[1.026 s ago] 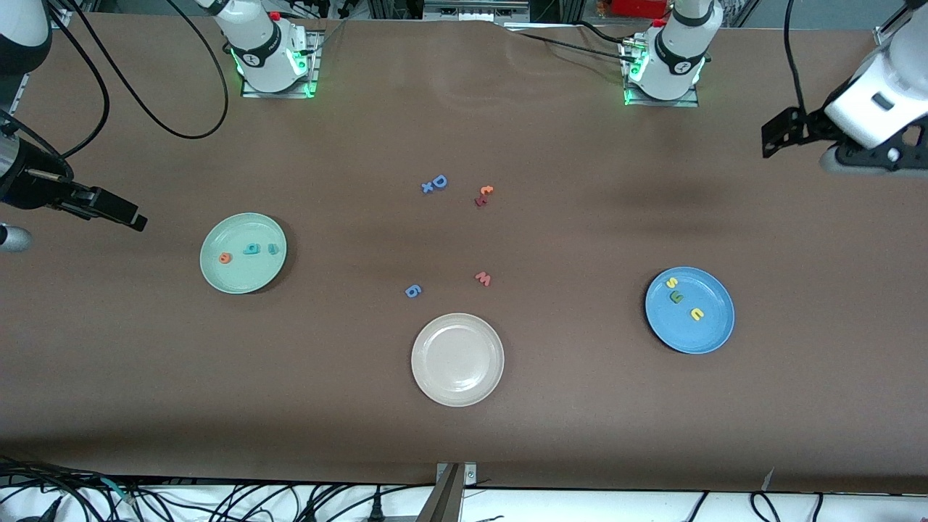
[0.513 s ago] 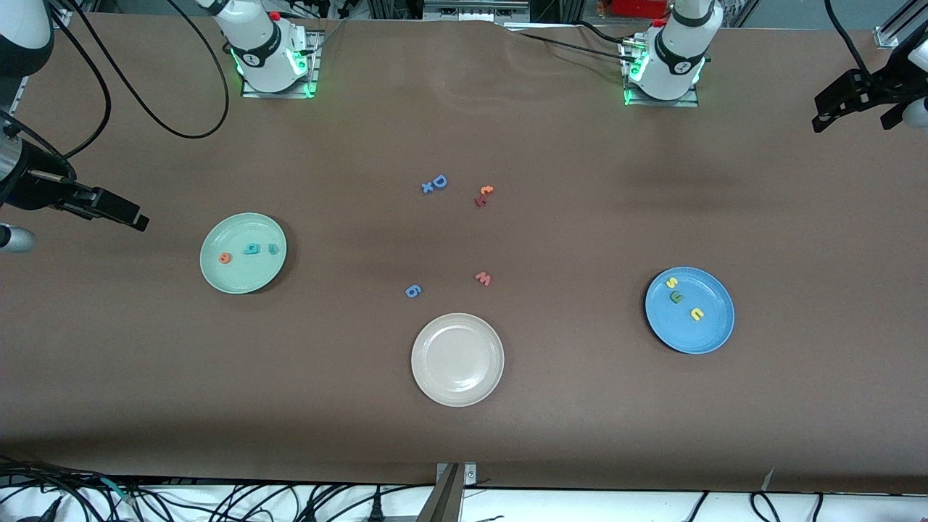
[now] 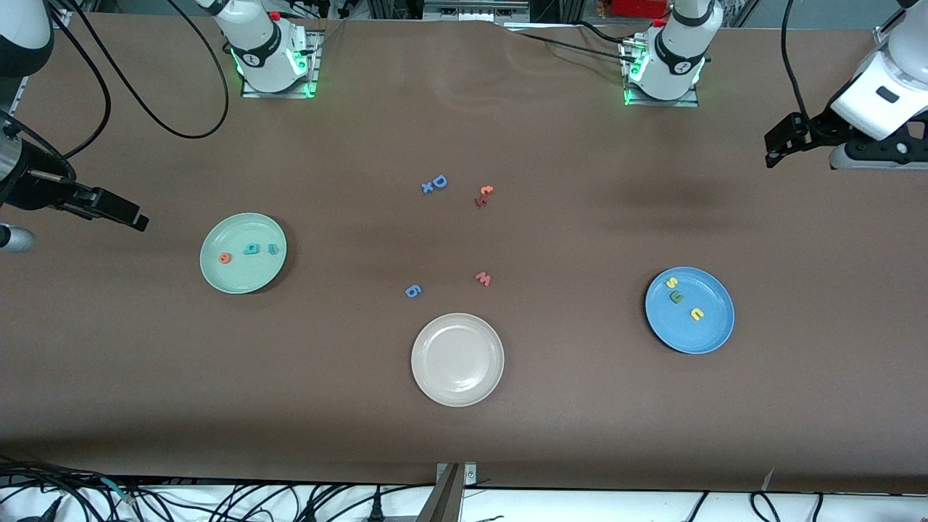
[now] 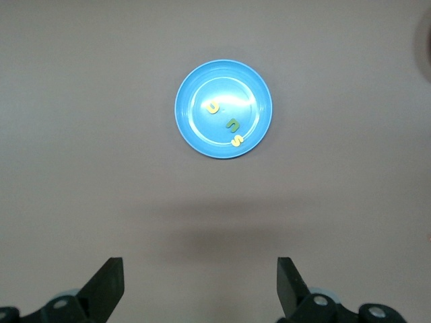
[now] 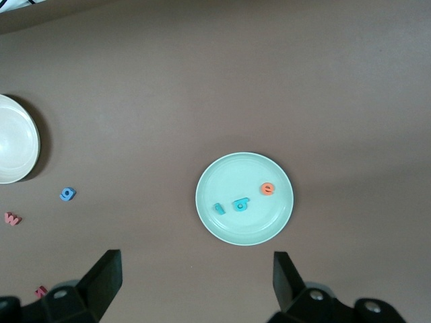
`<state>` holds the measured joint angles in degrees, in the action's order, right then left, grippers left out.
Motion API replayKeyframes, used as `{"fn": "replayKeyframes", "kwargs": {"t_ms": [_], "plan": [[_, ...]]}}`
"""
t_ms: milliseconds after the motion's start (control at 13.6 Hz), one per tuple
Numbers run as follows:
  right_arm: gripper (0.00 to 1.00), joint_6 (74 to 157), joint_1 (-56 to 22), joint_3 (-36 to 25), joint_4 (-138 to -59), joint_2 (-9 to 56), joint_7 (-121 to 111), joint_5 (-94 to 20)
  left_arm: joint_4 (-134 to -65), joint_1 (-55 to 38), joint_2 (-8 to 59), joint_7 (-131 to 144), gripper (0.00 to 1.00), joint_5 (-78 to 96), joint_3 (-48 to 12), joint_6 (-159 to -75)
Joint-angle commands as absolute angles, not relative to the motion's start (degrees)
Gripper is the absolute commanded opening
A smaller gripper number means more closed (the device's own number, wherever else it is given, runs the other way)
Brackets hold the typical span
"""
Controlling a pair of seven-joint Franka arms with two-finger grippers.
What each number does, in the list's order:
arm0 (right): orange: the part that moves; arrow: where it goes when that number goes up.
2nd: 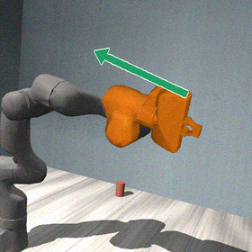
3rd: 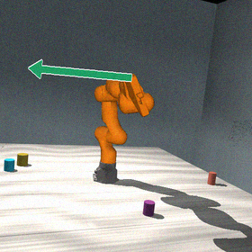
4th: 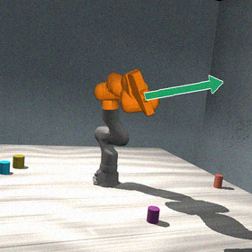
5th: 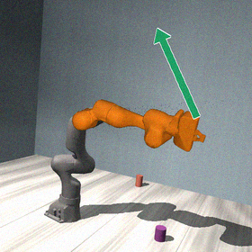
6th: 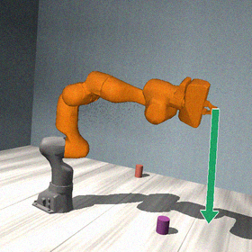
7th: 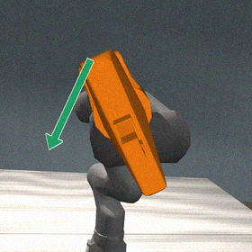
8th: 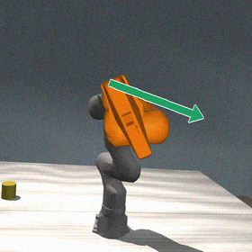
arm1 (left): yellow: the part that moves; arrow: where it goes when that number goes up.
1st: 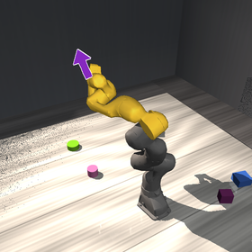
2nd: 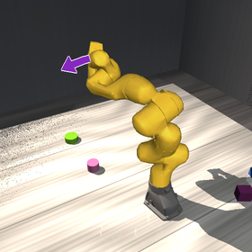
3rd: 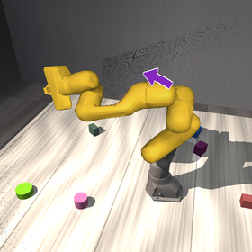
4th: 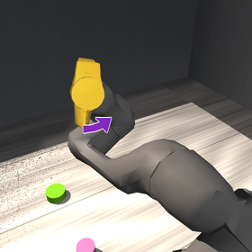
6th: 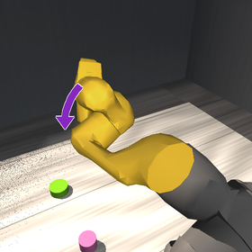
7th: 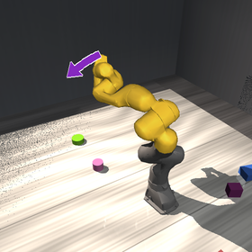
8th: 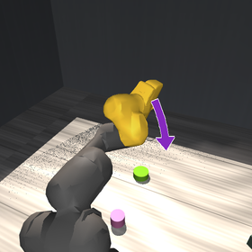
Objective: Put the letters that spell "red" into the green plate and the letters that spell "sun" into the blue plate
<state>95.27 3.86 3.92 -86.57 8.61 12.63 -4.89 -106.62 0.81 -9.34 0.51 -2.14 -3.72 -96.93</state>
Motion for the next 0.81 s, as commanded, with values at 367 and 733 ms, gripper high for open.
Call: {"fn": "replayKeyframes", "kwargs": {"t_ms": [367,733], "plan": [[1.0,95.2,4.3,4.0,-87.5,7.7,11.9,-5.4,-104.3,0.6,-9.3,0.1,1.0,0.9,-2.9,-97.3],[1.0,95.2,4.3,4.0,-87.5,7.7,11.8,-5.5,-103.9,0.6,-8.3,-7.4,1.0,5.6,2.1,-97.4]]}}
